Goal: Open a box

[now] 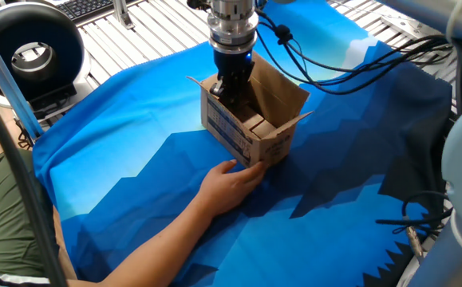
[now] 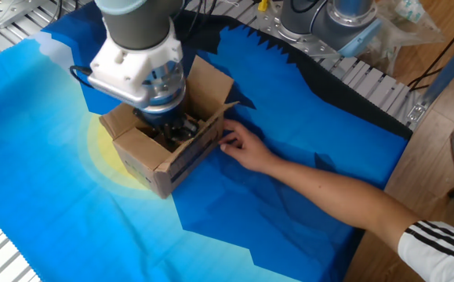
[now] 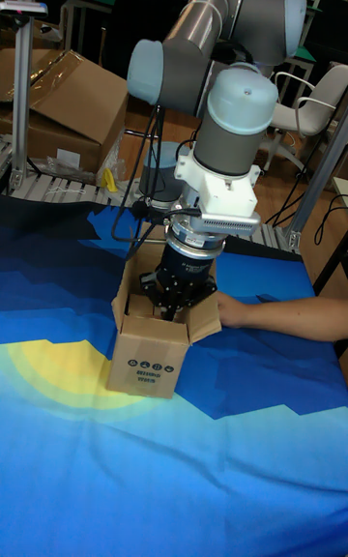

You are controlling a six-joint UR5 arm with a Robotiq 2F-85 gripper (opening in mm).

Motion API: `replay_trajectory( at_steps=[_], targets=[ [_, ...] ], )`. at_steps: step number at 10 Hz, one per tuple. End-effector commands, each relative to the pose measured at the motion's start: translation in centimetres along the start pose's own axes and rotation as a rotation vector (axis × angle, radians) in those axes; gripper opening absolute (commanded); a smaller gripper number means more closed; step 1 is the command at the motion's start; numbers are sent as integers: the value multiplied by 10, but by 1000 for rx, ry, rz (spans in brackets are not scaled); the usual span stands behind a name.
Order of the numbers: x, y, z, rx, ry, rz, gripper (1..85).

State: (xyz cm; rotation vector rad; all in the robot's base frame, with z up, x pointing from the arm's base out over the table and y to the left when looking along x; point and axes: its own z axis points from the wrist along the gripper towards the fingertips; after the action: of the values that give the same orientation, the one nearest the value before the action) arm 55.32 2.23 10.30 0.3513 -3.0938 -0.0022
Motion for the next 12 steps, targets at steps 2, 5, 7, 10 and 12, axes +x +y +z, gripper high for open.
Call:
replay_trajectory(
  at_steps=[2, 5, 7, 10, 12],
  targets=[
    [-24, -9, -10, 27, -75, 2, 13],
    [-36, -3, -31, 51, -113, 43, 13],
    [-34, 0, -43, 56, -114, 58, 13],
    [-33, -3, -58, 64, -112, 51, 13],
    [-36, -8, -66, 92, -115, 32, 13]
  ],
)
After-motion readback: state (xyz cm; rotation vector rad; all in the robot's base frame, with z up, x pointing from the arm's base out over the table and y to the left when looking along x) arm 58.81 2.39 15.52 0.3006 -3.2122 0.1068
